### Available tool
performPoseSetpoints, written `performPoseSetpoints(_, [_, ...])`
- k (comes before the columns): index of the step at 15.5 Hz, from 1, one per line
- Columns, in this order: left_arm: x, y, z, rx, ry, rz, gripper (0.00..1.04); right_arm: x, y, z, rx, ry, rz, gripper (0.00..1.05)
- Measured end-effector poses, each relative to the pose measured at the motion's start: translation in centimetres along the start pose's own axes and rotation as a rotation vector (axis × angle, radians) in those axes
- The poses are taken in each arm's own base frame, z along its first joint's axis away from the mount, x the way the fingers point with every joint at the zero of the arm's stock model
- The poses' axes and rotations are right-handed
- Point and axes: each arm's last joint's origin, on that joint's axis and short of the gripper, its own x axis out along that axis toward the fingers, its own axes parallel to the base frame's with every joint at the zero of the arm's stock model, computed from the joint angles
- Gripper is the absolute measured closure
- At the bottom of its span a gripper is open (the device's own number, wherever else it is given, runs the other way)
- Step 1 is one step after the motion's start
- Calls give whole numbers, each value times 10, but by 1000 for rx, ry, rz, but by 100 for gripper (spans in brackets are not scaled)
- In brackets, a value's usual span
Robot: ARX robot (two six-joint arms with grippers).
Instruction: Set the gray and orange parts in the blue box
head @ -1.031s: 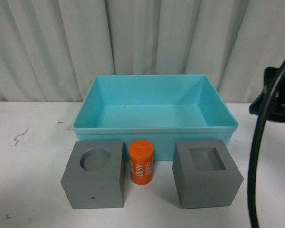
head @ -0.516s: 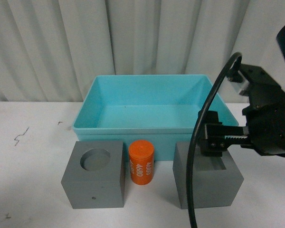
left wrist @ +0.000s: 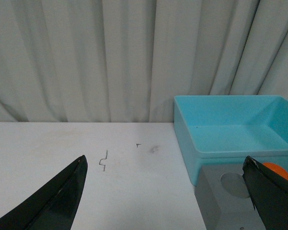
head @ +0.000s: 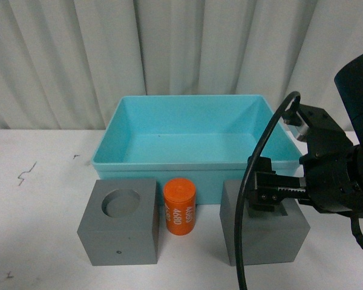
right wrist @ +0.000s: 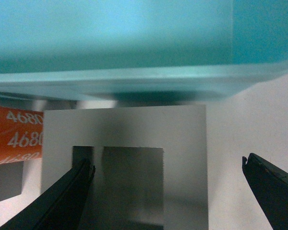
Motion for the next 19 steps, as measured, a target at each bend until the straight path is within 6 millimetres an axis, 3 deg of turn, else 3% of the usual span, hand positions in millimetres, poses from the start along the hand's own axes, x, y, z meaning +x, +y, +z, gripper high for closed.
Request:
performPoseSetpoints(5, [0,0,0,0,0,0,7,7,-7,-9,47,16,-2,10])
performPoseSetpoints(6, [0,0,0,0,0,0,7,7,-6,-8,49,13,4,41])
performPoseSetpoints(12, [0,0,0,0,0,0,7,-3,-5,-5,57,13,-29,83])
performPoseSetpoints(16, [0,0,0,0,0,0,7,-25,4,-9,42,44,-27,86])
performPoseSetpoints(19, [0,0,0,0,0,0,7,-59,16,2,-4,-2,20,86])
